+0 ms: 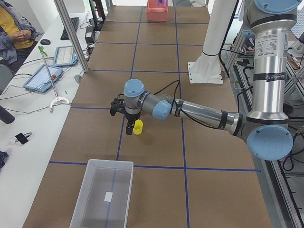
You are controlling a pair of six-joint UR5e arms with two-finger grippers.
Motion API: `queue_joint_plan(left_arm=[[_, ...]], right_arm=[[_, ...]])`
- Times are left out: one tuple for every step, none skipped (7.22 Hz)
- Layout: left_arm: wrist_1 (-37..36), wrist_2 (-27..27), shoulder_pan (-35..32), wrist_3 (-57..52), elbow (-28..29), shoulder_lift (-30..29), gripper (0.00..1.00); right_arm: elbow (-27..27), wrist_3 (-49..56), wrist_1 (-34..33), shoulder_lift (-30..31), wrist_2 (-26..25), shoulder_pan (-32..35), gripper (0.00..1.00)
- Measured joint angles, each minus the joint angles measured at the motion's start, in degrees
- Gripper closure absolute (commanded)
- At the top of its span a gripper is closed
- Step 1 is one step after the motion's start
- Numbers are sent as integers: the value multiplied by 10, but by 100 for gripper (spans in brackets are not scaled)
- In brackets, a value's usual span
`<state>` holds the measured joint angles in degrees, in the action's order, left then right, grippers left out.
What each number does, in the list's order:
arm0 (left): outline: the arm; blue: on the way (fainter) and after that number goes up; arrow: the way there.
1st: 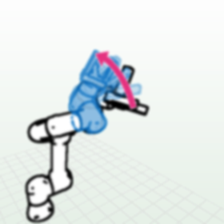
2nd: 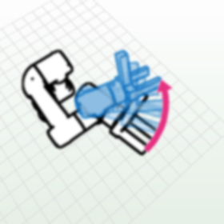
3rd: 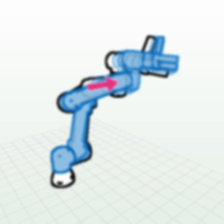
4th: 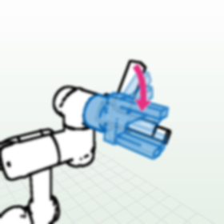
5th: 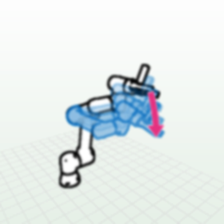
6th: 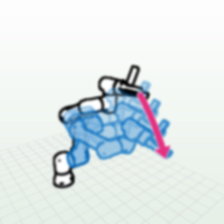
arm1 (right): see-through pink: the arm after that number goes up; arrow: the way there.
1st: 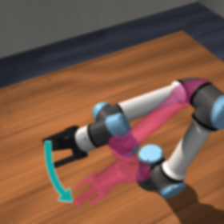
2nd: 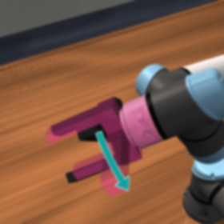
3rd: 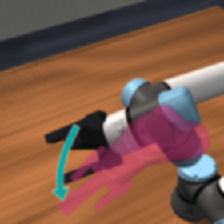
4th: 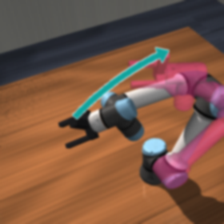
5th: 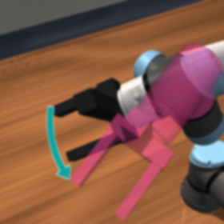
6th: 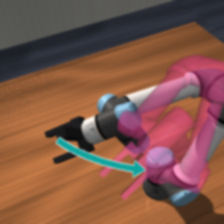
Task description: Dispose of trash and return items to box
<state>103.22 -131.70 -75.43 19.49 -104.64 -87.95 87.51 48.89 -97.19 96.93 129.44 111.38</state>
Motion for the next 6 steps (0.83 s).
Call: queue_joint_plan(left_arm=[[0,8,2,5,15,-17,2],[0,19,17,31,32,-41,2],[0,41,50,73,41,-57,2],[3,69,84,108,45,-64,3],[9,84,104,122,51,-64,3],[21,89,116,128,63,-62,3]], right_arm=[[-22,-22,42,12,1,-2,1],[-36,-43,66,14,5,-8,0],[-42,-58,77,14,13,-12,0],[-42,-78,82,10,23,-17,0],[-40,-104,83,-1,33,-28,0],[-38,-138,84,-17,47,-44,0]])
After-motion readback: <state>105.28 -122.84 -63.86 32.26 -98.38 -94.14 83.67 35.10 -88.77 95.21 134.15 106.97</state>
